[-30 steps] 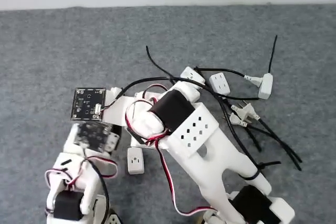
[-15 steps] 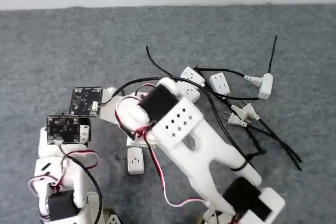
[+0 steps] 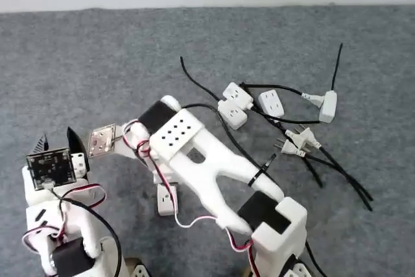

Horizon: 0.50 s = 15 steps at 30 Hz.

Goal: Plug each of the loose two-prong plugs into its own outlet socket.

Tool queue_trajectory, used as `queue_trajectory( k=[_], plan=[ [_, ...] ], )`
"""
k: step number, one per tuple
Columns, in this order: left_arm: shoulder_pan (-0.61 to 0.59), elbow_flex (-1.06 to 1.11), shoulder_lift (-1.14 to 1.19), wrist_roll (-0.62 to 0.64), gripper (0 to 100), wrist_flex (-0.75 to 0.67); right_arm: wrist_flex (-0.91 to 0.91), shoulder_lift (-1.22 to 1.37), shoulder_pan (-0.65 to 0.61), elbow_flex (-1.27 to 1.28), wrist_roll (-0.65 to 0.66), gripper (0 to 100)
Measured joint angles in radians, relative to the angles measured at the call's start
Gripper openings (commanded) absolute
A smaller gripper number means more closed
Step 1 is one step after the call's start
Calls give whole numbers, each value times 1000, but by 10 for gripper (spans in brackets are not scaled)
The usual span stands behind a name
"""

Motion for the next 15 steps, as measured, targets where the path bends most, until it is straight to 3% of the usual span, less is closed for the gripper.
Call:
queue_trajectory(
  k=[15],
  plan=[
    [-26,3,3,0,170,-17,-109,71,-23,-9,-26,9]
  ],
)
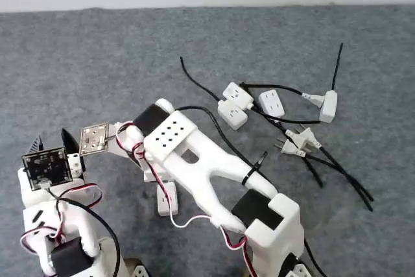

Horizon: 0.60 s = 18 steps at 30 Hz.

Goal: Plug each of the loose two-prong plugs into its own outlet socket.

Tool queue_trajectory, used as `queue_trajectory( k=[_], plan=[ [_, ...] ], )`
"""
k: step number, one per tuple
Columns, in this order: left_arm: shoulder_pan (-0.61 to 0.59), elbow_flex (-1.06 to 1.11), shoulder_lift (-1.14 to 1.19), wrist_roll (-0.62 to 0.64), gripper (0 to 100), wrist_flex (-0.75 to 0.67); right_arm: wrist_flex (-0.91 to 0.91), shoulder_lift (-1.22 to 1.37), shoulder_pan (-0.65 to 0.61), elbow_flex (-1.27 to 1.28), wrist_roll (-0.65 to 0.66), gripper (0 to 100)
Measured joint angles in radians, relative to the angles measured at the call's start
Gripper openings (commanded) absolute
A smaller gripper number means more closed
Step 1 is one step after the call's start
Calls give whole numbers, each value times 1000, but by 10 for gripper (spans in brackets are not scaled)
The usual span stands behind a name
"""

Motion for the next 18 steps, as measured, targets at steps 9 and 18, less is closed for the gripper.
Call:
queue_trajectory(
  k=[9,18],
  plan=[
    [-2,-5,-2,-2,170,0,40,-38,-25,5,-38,9],
    [-143,-155,-9,0,170,11,51,-44,-84,12,-38,9]
  ],
)
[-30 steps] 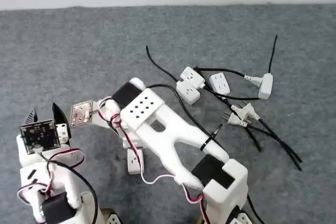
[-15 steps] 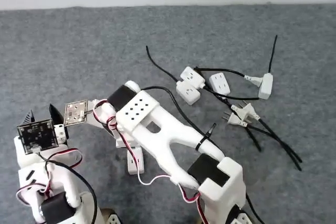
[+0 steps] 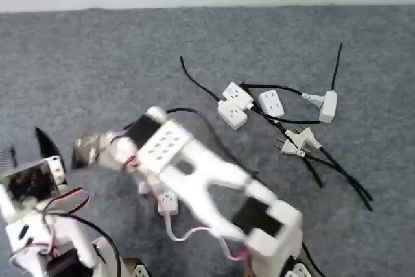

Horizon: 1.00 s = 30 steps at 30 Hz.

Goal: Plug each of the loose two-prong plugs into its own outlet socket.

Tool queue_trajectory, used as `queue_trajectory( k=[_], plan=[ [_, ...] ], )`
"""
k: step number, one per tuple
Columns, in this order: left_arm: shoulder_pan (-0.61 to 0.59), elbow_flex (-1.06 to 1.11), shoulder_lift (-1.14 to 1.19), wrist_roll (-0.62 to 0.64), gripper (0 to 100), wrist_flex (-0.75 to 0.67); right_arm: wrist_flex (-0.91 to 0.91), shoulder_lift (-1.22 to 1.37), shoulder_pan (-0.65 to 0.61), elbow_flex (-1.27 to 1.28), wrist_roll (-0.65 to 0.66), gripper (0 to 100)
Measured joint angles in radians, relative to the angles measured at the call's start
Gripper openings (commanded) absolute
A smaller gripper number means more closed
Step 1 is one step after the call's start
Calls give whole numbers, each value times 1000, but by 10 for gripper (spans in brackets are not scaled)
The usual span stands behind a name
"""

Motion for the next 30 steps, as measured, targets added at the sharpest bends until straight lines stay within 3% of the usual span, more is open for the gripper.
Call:
queue_trajectory(
  k=[8,30],
  plan=[
    [-69,-5,3,0,170,0,8,-8,-6,-2,-2,9],
    [-68,-5,3,0,170,-9,8,-6,-6,77,-31,9]
  ],
)
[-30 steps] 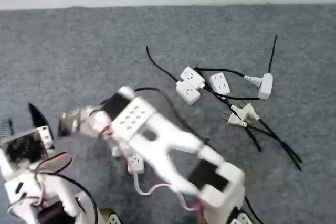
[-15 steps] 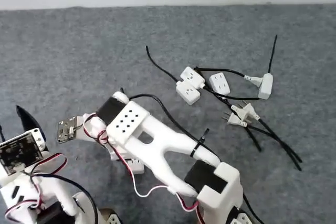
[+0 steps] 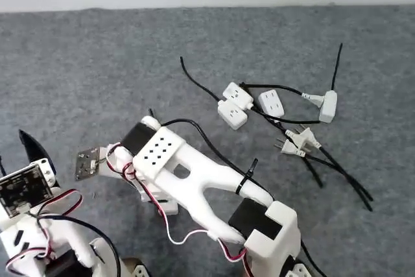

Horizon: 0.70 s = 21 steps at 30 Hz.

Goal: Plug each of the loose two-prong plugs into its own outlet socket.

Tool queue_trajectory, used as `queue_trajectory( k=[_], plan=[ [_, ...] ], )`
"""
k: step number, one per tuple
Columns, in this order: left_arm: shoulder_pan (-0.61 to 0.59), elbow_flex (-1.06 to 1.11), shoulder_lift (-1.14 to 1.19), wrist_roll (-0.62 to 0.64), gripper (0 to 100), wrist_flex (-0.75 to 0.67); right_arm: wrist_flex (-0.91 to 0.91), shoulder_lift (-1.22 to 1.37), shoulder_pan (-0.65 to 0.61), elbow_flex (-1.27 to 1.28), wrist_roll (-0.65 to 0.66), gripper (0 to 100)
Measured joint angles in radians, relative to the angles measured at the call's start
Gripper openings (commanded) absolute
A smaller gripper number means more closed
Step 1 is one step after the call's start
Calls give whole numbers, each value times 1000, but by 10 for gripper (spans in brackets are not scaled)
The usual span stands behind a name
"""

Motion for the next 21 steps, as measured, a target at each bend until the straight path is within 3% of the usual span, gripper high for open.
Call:
queue_trajectory(
  k=[21],
  plan=[
    [0,0,0,0,170,0,-63,0,-21,51,-2,9]
  ],
)
